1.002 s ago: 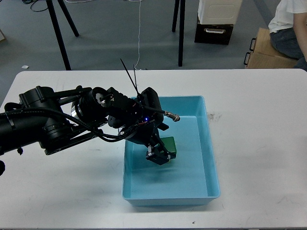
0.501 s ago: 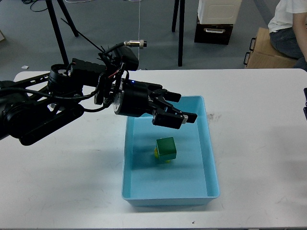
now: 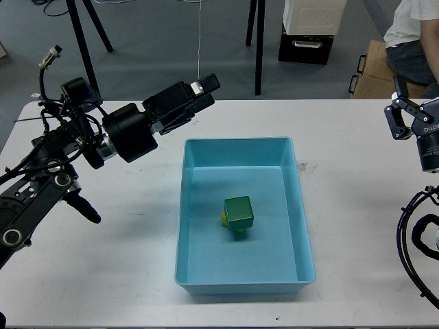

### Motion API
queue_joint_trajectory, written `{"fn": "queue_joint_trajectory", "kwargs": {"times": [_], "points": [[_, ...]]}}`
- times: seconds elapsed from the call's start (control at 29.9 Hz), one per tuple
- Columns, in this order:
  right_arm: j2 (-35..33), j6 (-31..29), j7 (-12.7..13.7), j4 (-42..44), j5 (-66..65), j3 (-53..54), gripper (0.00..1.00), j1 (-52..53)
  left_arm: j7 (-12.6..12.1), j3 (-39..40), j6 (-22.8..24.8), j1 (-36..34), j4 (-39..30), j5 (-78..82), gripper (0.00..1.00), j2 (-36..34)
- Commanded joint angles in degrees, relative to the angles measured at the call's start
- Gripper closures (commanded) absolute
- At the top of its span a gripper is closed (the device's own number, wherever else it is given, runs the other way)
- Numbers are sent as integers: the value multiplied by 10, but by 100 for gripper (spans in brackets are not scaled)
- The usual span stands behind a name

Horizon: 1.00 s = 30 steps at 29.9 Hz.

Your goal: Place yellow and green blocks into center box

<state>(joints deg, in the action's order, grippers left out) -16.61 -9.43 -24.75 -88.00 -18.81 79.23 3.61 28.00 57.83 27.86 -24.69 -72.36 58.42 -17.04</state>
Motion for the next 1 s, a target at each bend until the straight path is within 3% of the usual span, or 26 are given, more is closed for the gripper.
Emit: {"fn": "queue_joint_trajectory", "kwargs": {"times": [0.0, 0.07, 0.17, 0.4, 0.57, 0.77, 0.97], "points": [[1, -24, 6, 0, 86, 4, 1, -20, -12, 11, -43, 64, 3, -210, 0, 0], [1, -38, 10, 1, 151, 6, 1, -30, -34, 7, -79, 82, 3, -324, 0, 0], [1, -45, 36, 0, 246, 5, 1, -53, -42, 6, -105, 96, 1, -470, 0, 0], [30, -124, 73, -2, 307, 5, 1, -113, -52, -8, -106, 168, -51, -626, 0, 7], [33, -127, 75, -1, 356, 8, 1, -139, -52, -12, -108, 218, -103, -675, 0, 9], [57, -123, 75, -1, 366, 9, 1, -142, -55, -13, -113, 225, -119, -731, 0, 6], [58, -123, 72, -1, 363, -1, 1, -156, -71, -13, -161, 235, -175, -752, 0, 9]]}}
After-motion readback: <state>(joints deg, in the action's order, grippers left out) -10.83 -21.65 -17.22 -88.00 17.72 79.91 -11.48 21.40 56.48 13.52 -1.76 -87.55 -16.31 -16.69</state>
